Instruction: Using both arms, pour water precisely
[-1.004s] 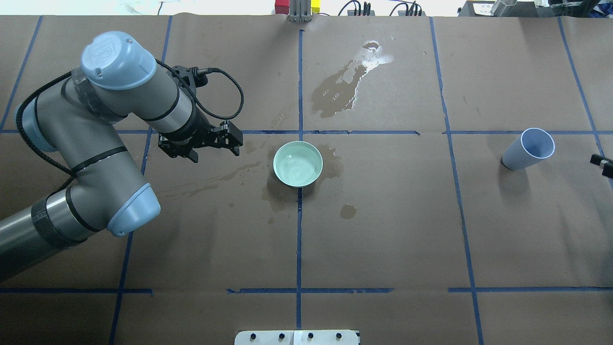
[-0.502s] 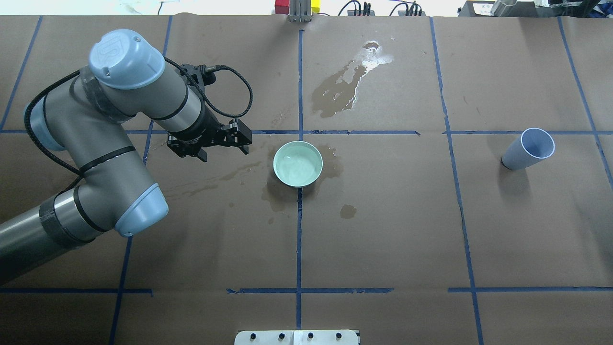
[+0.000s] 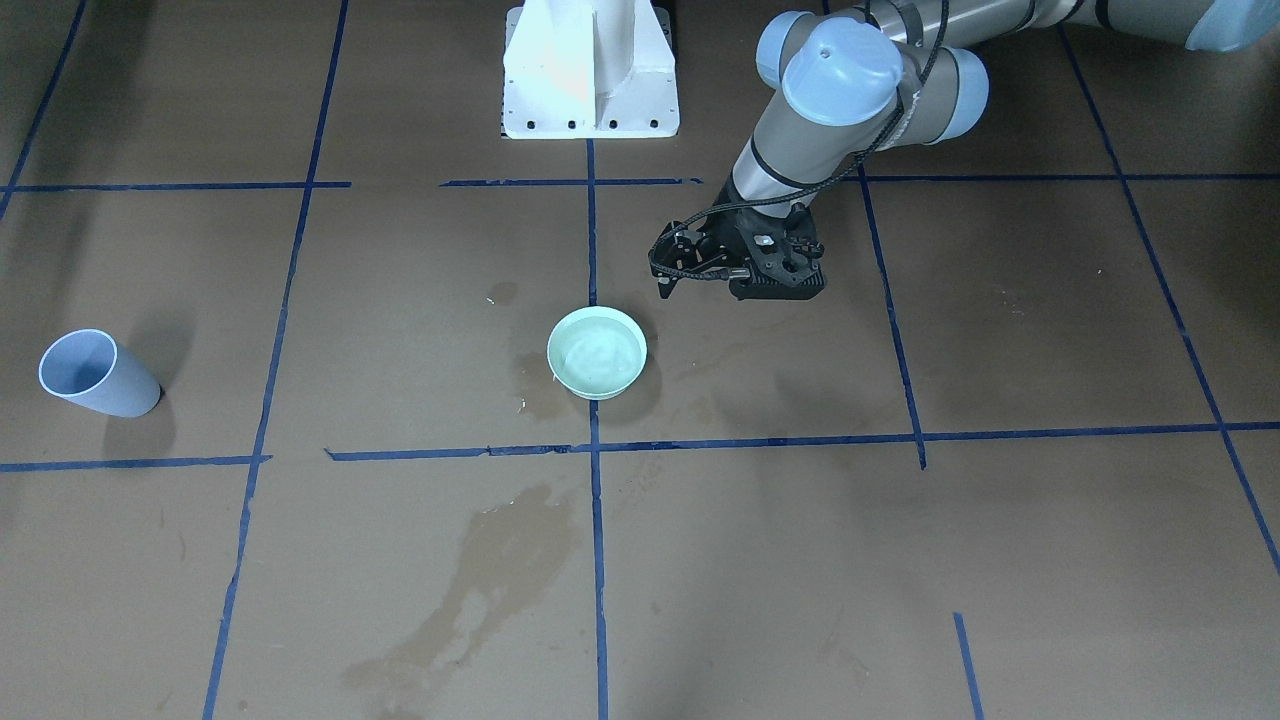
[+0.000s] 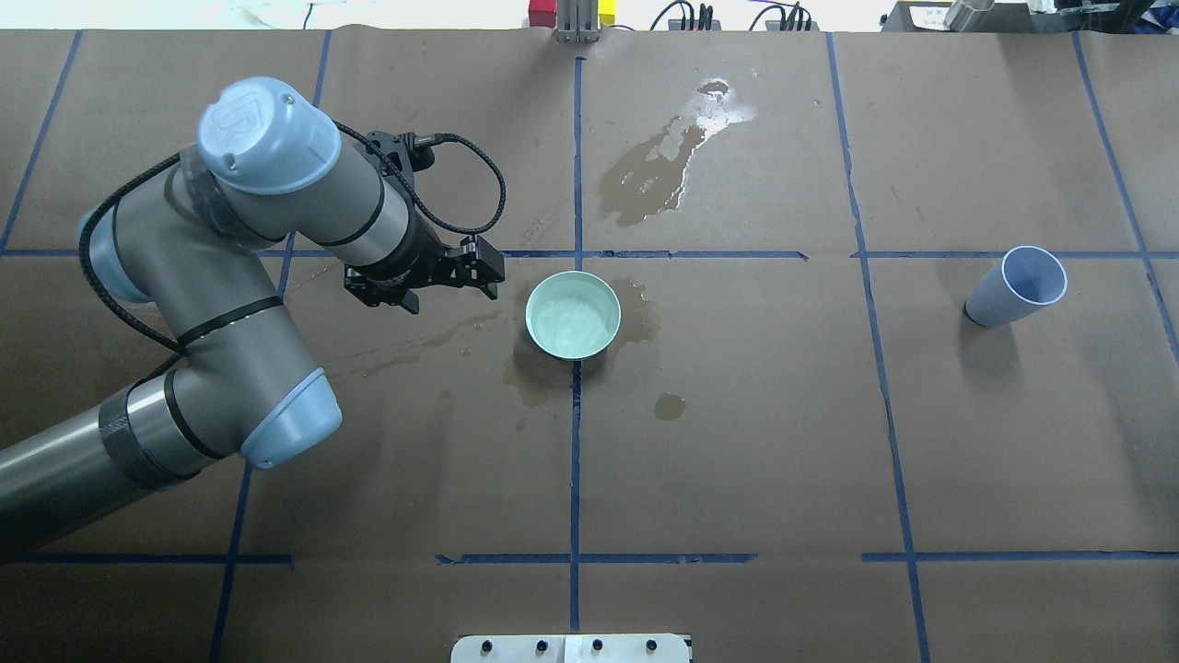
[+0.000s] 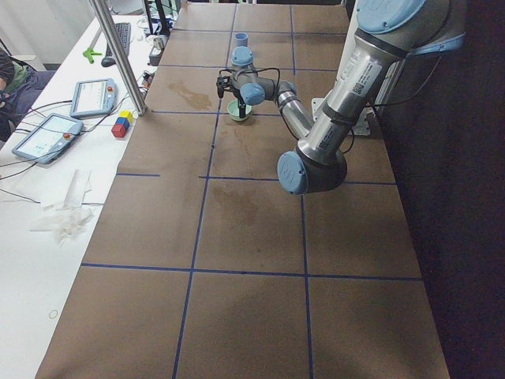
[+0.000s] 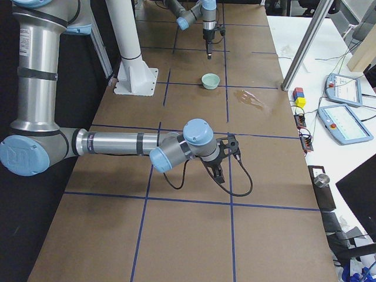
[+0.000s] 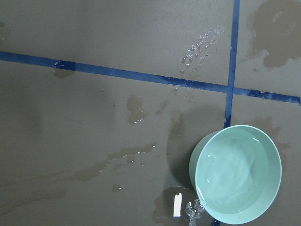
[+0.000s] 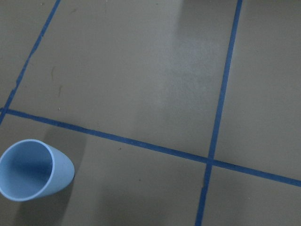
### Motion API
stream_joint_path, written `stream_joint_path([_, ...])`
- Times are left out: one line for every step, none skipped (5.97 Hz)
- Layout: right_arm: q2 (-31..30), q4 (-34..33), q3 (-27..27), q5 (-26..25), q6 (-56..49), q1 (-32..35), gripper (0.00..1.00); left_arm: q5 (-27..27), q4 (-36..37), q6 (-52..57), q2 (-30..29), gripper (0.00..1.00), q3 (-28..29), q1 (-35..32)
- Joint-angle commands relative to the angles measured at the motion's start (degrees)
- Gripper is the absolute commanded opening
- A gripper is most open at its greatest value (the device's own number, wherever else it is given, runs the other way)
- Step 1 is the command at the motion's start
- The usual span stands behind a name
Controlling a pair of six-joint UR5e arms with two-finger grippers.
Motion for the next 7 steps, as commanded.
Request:
stream_joint_path([0.3,-17.8,3.6,0.3,-16.2,4.1,1.00,3.4,-1.1,-2.9,-2.6,1.00,3.8,1.7])
stream_joint_path([-1.6,-17.2,3.1,-0.1,-16.5,4.2,1.00,6.2,-2.2,-5.5,-5.2,1.00,8.2,3.4])
stream_joint_path([-2.5,-17.0,3.1,0.1,-16.4,4.2,1.00,9.8,-5.2,-7.9,-6.3,1.00,11.5,5.6])
stream_joint_path([-2.6,-17.0,3.1,0.0,-16.1,4.1,1.00,10.0,-6.2,-8.9,-8.0,1.00,14.9,5.9])
stream_joint_path([-2.6,-17.0,3.0,0.0,-16.0,4.2,1.00,10.0,-6.3,-9.9,-8.6,1.00,16.7,6.7])
stream_joint_path([-2.7,-17.0,3.0,0.0,-15.9,4.1,1.00,10.0,-6.3,-10.0,-8.6,0.98,16.9,6.9])
stream_joint_path([-2.7,-16.9,3.1,0.0,-15.9,4.2,1.00,10.0,-6.3,-9.9,-8.6,0.88,17.4,7.4])
